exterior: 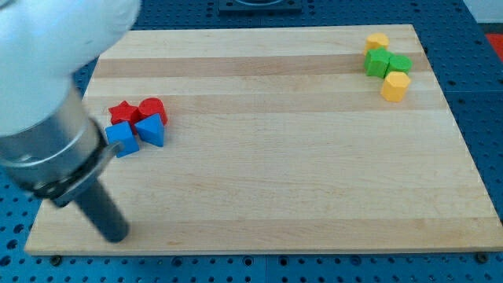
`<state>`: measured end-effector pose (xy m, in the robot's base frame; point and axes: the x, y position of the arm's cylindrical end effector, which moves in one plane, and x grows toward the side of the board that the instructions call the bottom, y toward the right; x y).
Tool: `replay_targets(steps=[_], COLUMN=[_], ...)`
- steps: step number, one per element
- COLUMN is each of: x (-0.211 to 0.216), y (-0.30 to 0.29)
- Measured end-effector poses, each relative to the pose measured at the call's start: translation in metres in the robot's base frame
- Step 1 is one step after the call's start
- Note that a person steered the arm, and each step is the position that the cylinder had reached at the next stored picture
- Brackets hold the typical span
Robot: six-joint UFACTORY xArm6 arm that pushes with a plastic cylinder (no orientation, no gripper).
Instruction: Separate blue blocks from the red blocks
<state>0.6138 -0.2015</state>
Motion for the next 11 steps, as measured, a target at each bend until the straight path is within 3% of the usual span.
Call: replay_targets(steps=[1,3,4,5,8,9,10,11], x=[0.003,-0.078,-0.078,-0.116,-0.137,-0.202,-0.226,-0.226], y=[-0.013,-0.046,-0.046,-0.048,-0.043,0.088,0.162,0.159])
